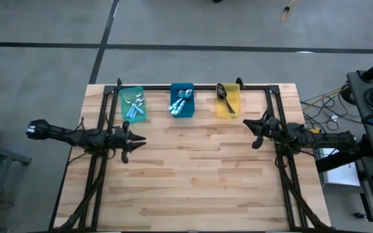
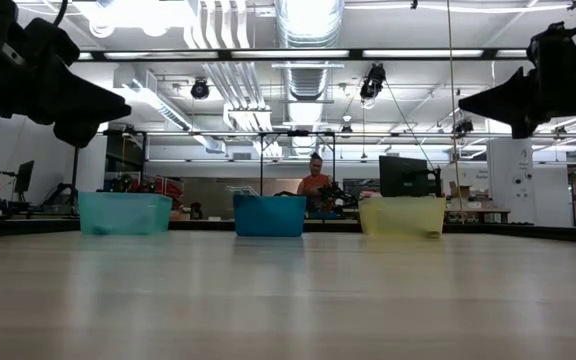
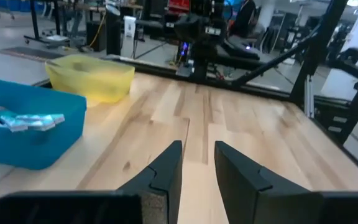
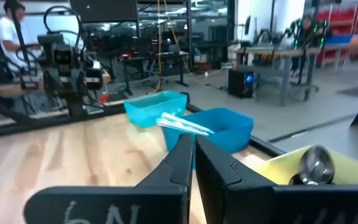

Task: Sort silverware by color (type)
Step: Return to Home Position

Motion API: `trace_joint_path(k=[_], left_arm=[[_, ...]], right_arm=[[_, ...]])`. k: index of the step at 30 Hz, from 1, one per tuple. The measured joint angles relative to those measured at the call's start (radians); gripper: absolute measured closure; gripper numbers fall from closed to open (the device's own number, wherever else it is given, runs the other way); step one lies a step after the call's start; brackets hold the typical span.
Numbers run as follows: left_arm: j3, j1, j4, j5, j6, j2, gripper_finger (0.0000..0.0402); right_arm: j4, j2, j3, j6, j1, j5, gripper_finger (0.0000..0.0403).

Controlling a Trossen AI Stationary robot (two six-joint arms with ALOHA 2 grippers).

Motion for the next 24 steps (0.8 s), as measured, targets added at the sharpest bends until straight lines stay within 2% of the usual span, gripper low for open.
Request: trace_joint_path(k=[3, 24], left_arm=[[0.0, 0.0, -0.002, 0.0, -0.001, 0.012, 0.0326], [0.002, 0.0, 0.001, 0.0, -0.002, 0.029, 0.0326]], right_arm=[[-0.001, 0.007, 0.0, 0.049, 0.0, -0.001, 0.0394], [-0.003, 0.007, 0.0, 0.04, 0.0, 0.0, 0.0394]])
